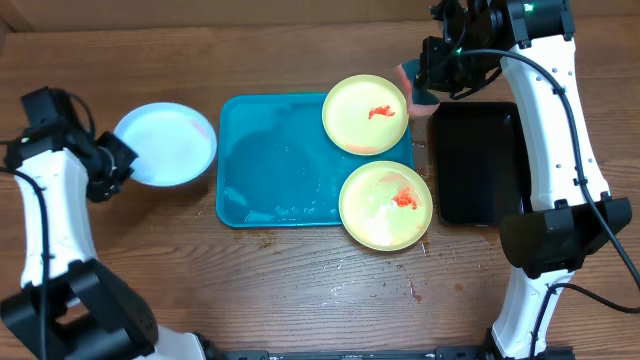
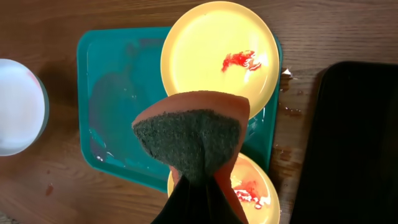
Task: Clean dirty plates on tray and stack at the side
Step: 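Carry the white plate left and set it on the table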
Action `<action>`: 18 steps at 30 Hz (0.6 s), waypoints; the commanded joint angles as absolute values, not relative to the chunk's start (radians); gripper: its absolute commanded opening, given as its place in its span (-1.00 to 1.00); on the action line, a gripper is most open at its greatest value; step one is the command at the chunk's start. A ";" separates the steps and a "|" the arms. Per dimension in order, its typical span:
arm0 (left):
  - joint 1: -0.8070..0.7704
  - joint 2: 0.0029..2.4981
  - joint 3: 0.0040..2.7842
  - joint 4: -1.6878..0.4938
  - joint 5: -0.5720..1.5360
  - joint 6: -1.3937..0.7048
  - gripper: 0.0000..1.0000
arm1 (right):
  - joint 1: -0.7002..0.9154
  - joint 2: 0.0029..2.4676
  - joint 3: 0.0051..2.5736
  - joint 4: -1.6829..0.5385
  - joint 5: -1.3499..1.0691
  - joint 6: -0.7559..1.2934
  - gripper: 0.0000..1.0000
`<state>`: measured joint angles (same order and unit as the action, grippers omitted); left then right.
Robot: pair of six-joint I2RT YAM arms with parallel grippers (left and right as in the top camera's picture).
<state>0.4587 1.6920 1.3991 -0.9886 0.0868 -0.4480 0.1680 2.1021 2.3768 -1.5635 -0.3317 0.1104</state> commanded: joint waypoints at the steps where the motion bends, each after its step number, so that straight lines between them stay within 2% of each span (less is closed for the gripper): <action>1: 0.505 1.755 1.416 -0.988 0.102 -0.402 -0.92 | 0.169 2.094 2.389 -1.560 -0.317 0.096 -0.93; 7: 0.570 1.869 1.416 -0.940 0.101 -0.397 -0.91 | 0.169 2.094 2.389 -1.570 -0.315 0.096 -0.92; 15: 0.566 1.975 1.416 -0.863 0.101 -0.384 -0.91 | 0.169 2.094 2.389 -1.583 -0.315 0.095 -0.92; 17: 0.561 1.982 1.416 -0.862 0.101 -0.353 -0.81 | 0.169 2.094 2.389 -1.586 -0.315 0.095 -0.92; 18: 0.560 1.982 1.416 -0.862 0.101 -0.339 -0.64 | 0.169 2.094 2.389 -1.587 -0.315 0.095 -0.93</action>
<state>0.5716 1.9743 1.3994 -0.8661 0.0868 -0.3874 0.1680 2.1021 2.3768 -1.5890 -0.3141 0.1036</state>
